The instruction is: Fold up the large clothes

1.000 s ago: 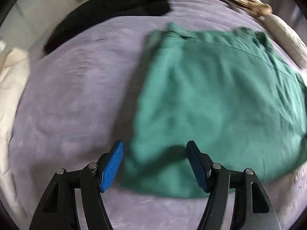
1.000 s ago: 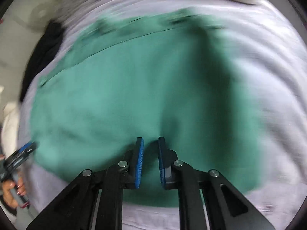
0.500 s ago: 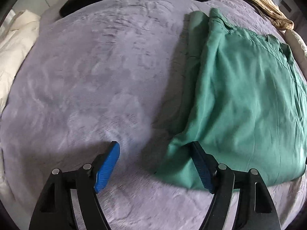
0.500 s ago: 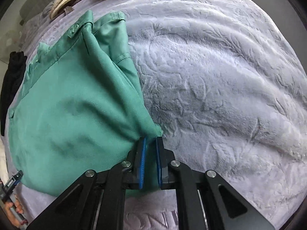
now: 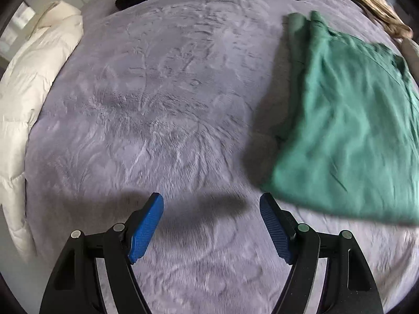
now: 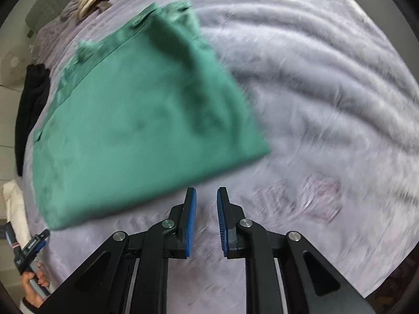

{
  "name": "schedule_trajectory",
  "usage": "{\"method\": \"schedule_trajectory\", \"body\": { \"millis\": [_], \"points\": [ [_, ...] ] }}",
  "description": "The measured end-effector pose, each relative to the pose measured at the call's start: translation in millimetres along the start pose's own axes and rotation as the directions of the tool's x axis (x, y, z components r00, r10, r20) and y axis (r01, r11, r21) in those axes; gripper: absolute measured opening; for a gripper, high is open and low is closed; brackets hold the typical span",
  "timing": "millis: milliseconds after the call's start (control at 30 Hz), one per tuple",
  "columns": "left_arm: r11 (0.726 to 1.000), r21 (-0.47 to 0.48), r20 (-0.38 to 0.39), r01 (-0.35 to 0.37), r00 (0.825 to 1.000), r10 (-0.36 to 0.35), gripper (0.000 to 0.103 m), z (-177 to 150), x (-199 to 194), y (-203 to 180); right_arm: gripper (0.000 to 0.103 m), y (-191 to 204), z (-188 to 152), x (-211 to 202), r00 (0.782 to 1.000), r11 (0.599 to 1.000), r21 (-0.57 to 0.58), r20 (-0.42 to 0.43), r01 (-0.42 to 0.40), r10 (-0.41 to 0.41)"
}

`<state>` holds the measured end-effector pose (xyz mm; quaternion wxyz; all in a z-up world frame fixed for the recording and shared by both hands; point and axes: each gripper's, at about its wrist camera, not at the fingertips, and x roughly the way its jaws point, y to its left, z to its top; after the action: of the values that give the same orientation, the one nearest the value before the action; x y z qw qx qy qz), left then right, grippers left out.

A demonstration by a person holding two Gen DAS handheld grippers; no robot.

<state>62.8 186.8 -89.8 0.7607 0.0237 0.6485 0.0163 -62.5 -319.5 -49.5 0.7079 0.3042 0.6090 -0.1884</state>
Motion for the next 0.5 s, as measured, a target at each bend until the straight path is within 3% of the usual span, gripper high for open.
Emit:
{"method": "schedule_trajectory", "body": {
  "millis": [67, 100, 233, 300, 500],
  "points": [
    [1.0, 0.02, 0.001, 0.016, 1.0, -0.016, 0.077, -14.9, -9.4, -5.0, 0.046, 8.0, -11.3, 1.9, 1.0, 1.0, 0.005, -0.02, -0.012, 0.012],
    [0.999, 0.028, -0.002, 0.027, 1.0, -0.027, 0.077, -24.8, -17.0, -6.1, 0.049, 13.1, -15.3, 1.7, 1.0, 1.0, 0.005, -0.023, -0.014, 0.014],
    [0.997, 0.07, -0.027, 0.037, 0.999, -0.035, 0.077, -53.6, -28.3, -20.7, 0.05, 35.1, -30.3, 3.3, 0.998, 0.999, -0.013, -0.052, -0.046, 0.046],
    [0.994, 0.104, -0.04, 0.04, 0.999, -0.036, 0.077, -69.0, -34.5, -27.0, 0.059, 45.1, -36.1, 4.8, 0.996, 0.998, -0.013, -0.067, -0.057, 0.056],
    [0.985, 0.171, -0.048, 0.027, 0.999, -0.019, 0.078, -103.1, -55.5, -64.3, 0.06, 73.8, -56.2, 11.0, 0.991, 0.997, -0.024, -0.112, -0.076, 0.073]
  ]
}}
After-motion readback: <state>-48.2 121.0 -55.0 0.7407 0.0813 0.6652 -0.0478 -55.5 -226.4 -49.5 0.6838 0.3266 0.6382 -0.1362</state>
